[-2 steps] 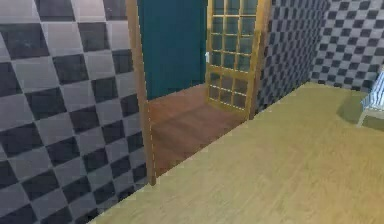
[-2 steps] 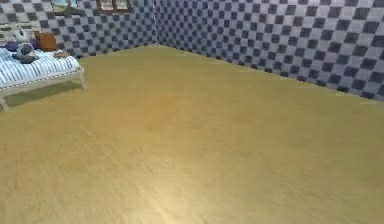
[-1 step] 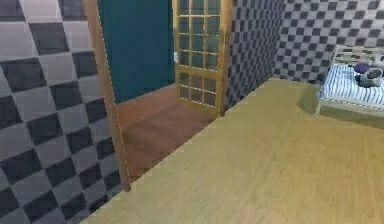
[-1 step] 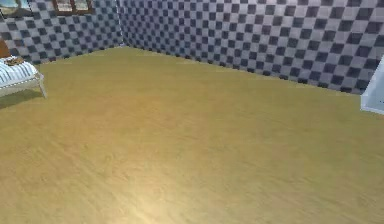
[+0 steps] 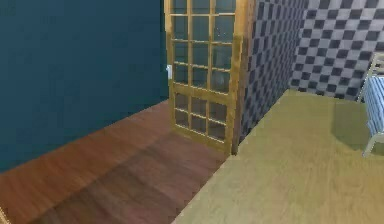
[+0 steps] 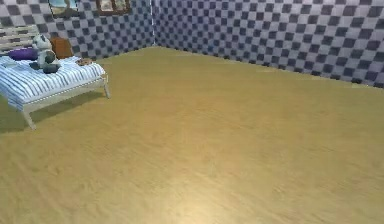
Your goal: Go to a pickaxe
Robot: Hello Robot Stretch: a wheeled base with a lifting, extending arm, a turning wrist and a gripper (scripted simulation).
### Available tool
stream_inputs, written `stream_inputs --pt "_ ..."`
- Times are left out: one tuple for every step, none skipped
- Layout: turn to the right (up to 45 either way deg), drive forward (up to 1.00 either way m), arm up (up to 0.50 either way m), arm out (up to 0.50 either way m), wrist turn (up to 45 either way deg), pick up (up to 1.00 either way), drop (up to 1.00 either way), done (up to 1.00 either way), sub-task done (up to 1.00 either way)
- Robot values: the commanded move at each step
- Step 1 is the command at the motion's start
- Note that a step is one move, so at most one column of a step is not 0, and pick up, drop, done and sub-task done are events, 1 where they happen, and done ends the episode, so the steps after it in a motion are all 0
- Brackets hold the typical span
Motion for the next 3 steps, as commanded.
stream_inputs --pt "6.0 0.00 0.00 0.00 0.0 0.00 0.00 0.00 0.00" --pt "0.0 0.35 0.00 0.00 0.0 0.00 0.00 0.00 0.00" --pt "18.0 0.00 0.00 0.00 0.0 0.00 0.00 0.00 0.00"
